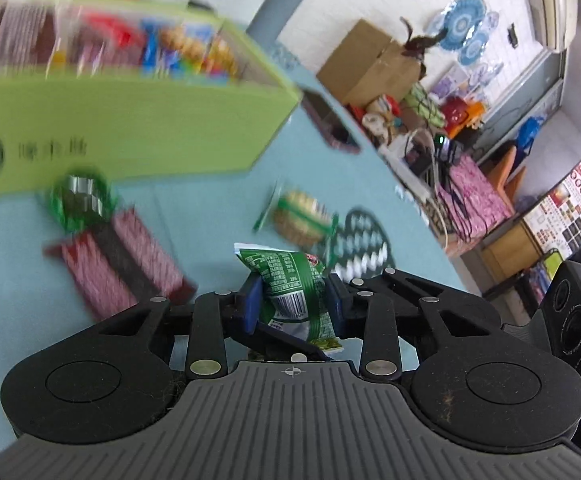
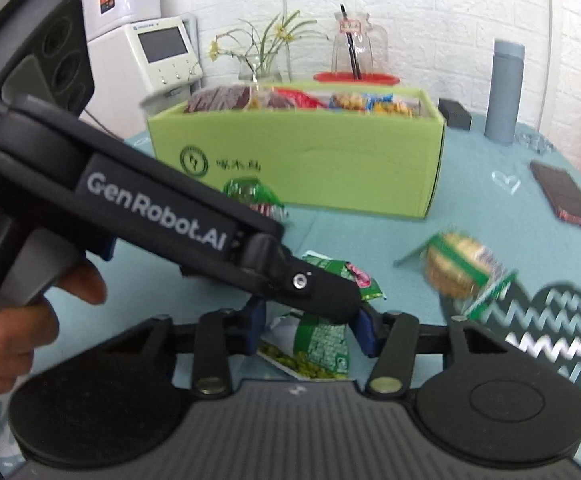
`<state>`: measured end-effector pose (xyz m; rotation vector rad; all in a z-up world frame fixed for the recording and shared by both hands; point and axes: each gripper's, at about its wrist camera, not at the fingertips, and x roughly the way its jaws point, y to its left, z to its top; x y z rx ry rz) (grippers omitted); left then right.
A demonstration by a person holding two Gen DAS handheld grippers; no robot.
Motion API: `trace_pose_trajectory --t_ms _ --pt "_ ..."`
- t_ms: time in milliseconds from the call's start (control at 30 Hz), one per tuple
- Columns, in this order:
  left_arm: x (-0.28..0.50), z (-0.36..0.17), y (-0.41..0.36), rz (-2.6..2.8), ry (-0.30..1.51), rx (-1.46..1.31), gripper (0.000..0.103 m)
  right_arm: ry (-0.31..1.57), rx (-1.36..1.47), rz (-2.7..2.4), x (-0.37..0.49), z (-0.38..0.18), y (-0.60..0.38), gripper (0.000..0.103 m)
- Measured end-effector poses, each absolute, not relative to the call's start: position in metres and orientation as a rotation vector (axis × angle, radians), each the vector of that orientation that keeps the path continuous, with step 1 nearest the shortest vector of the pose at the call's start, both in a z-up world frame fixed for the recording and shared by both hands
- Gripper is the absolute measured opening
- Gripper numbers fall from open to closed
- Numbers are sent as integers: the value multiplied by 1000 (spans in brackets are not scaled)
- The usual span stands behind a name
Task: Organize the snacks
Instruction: 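Place the green pea snack bag into the green box and open the left gripper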
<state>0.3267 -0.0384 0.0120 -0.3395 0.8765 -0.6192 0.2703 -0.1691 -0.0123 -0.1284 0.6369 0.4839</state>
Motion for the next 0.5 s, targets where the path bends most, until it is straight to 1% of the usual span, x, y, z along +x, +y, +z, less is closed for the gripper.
trace_pose_trajectory --t_ms 133,267,367,467,500 --pt "358 62 -32 -580 749 -310 13 529 -166 510 304 28 -165 57" --pt "406 86 -14 -513 697 -322 13 464 -210 541 358 58 -144 57" --pt "444 83 -2 -456 708 -321 12 476 -215 575 400 61 -125 58" --pt "483 64 8 -402 758 -324 13 533 -210 600 443 48 -106 59" --pt "494 55 11 -389 779 -332 15 564 -206 606 457 42 -100 60"
